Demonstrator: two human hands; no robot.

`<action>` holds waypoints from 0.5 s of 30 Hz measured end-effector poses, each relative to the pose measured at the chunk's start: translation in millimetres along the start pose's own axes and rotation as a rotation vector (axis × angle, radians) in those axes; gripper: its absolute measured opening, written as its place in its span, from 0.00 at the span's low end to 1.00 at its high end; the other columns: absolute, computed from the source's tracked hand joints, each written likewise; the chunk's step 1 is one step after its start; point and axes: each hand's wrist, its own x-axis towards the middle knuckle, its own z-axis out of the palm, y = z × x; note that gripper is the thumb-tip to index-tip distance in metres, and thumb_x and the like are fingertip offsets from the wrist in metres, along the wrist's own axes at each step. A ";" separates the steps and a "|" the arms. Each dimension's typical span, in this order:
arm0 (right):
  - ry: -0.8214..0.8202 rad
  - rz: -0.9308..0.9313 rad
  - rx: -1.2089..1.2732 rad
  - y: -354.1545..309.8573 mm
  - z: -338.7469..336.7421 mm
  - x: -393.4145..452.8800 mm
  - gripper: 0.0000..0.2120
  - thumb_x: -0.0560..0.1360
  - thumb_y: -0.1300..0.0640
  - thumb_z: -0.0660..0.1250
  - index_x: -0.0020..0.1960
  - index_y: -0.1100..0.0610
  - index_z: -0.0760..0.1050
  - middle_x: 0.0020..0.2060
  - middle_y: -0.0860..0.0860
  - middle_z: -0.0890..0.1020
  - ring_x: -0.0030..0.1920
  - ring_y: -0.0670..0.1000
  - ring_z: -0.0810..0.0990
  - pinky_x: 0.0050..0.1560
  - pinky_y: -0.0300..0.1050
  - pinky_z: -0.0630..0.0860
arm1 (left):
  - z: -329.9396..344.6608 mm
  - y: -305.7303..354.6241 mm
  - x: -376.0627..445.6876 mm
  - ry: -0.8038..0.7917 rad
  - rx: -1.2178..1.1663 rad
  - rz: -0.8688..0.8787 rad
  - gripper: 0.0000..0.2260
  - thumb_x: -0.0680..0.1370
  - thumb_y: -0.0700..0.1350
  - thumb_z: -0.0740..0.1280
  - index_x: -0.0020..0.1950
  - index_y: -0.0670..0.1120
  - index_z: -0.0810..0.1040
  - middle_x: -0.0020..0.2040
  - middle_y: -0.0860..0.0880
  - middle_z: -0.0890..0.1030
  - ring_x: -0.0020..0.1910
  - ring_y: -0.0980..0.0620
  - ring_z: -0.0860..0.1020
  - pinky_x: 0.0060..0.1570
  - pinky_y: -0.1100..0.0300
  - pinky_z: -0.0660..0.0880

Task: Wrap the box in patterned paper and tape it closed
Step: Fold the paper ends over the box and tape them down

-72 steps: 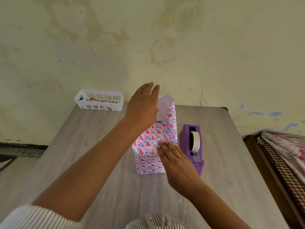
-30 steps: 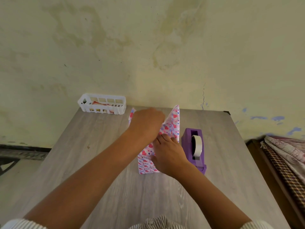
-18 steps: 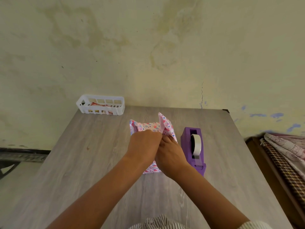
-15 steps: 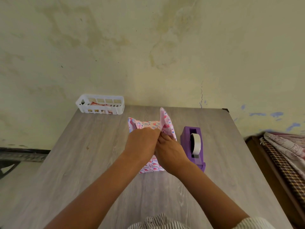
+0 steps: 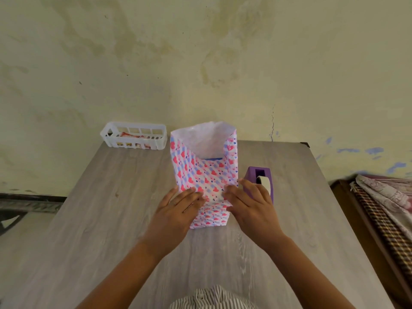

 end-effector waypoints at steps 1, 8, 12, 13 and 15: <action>-0.003 0.000 -0.025 0.8 1.9 2.5 0.19 0.65 0.52 0.77 0.55 0.55 0.81 0.56 0.51 0.82 0.64 0.54 0.68 0.62 0.51 0.64 | -1.2 0.0 5.5 -0.021 0.005 -0.013 0.18 0.73 0.41 0.67 0.63 0.46 0.78 0.62 0.48 0.79 0.62 0.50 0.76 0.68 0.50 0.63; -0.122 0.158 -0.186 -13.2 9.2 17.2 0.27 0.63 0.58 0.76 0.61 0.57 0.78 0.62 0.53 0.78 0.71 0.57 0.67 0.69 0.61 0.47 | 7.1 15.7 32.1 -0.157 0.069 -0.197 0.24 0.66 0.51 0.76 0.60 0.45 0.80 0.58 0.46 0.81 0.52 0.47 0.81 0.57 0.51 0.68; -0.129 0.166 -0.193 -15.7 10.9 19.5 0.28 0.58 0.60 0.77 0.57 0.59 0.80 0.57 0.54 0.81 0.68 0.57 0.71 0.70 0.62 0.50 | 0.5 35.6 56.6 -0.310 0.105 -0.317 0.25 0.78 0.58 0.61 0.68 0.44 0.72 0.67 0.44 0.74 0.63 0.45 0.74 0.64 0.50 0.68; -0.129 0.160 -0.179 -15.7 7.0 23.2 0.26 0.56 0.59 0.78 0.54 0.58 0.81 0.54 0.53 0.83 0.66 0.56 0.74 0.69 0.61 0.58 | 3.0 36.9 60.4 -0.288 0.091 -0.346 0.25 0.80 0.57 0.57 0.71 0.43 0.68 0.70 0.43 0.70 0.68 0.44 0.69 0.68 0.49 0.63; -0.100 0.153 -0.111 -14.0 -6.9 37.9 0.25 0.52 0.61 0.79 0.50 0.56 0.82 0.48 0.51 0.84 0.59 0.56 0.79 0.60 0.56 0.73 | 6.5 38.0 62.4 -0.232 0.025 -0.384 0.25 0.77 0.56 0.63 0.67 0.40 0.71 0.68 0.40 0.72 0.68 0.43 0.70 0.69 0.48 0.62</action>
